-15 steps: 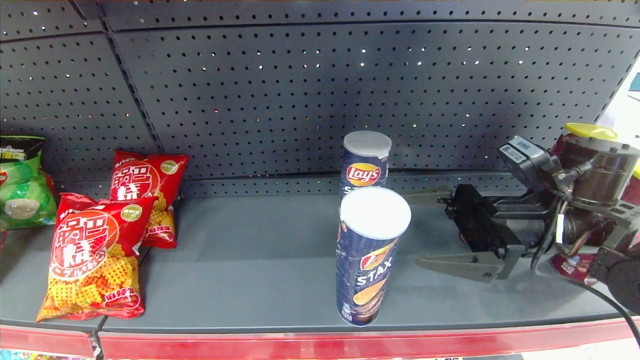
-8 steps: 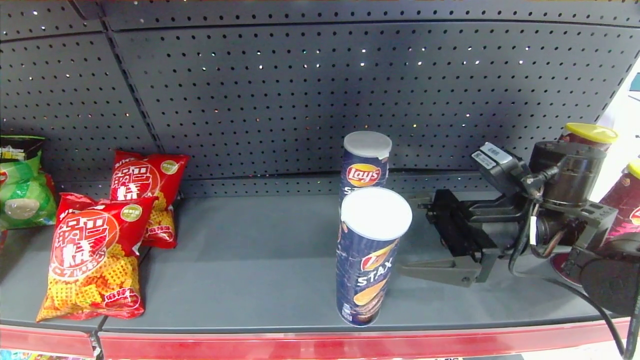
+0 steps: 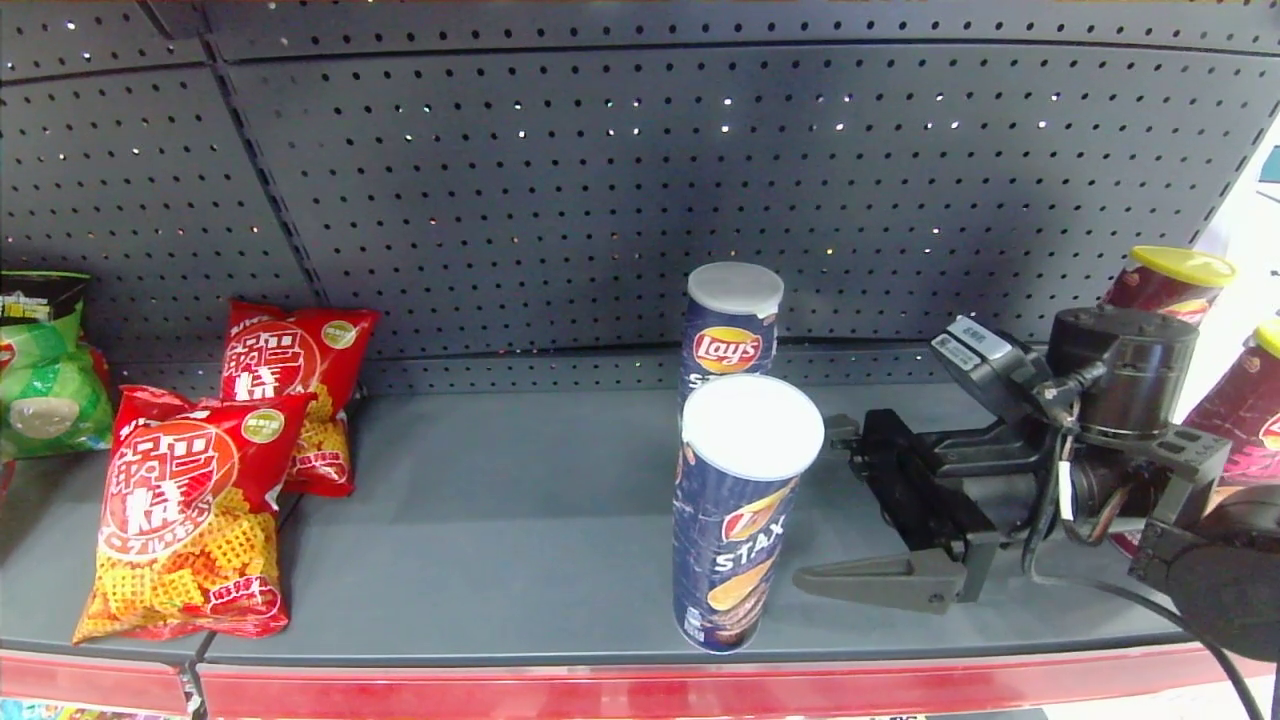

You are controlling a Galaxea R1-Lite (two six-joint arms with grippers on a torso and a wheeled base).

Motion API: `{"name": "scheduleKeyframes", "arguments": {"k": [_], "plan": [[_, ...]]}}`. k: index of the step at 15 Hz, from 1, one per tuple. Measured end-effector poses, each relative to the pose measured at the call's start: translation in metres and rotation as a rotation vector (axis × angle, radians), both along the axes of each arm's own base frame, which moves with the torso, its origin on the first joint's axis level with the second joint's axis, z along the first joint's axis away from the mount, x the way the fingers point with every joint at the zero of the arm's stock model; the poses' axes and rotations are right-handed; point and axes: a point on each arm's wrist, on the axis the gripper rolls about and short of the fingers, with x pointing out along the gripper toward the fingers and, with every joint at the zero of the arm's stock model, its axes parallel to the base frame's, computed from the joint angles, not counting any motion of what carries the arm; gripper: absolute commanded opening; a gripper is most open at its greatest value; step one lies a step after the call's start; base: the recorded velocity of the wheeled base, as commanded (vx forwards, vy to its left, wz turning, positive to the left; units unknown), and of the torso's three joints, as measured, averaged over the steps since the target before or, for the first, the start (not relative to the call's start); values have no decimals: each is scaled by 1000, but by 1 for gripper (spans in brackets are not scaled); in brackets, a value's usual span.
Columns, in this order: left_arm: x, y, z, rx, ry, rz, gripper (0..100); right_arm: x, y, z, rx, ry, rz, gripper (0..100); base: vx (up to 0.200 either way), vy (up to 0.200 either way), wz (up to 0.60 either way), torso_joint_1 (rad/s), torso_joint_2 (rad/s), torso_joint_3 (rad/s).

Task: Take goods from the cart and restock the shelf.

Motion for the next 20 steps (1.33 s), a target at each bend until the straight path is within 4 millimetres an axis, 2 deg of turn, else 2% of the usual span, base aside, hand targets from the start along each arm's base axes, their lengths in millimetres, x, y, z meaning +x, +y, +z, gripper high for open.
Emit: {"name": "scheduleKeyframes", "arguments": {"k": [13, 20], "plan": [[0, 0, 0, 0, 0, 0, 100, -24, -6, 7, -19, 6, 16, 100, 0, 0, 0, 0, 0, 0], [0, 0, 0, 0, 0, 0, 100, -26, -6, 7, -24, 8, 2, 100, 0, 0, 0, 0, 0, 0]]}}
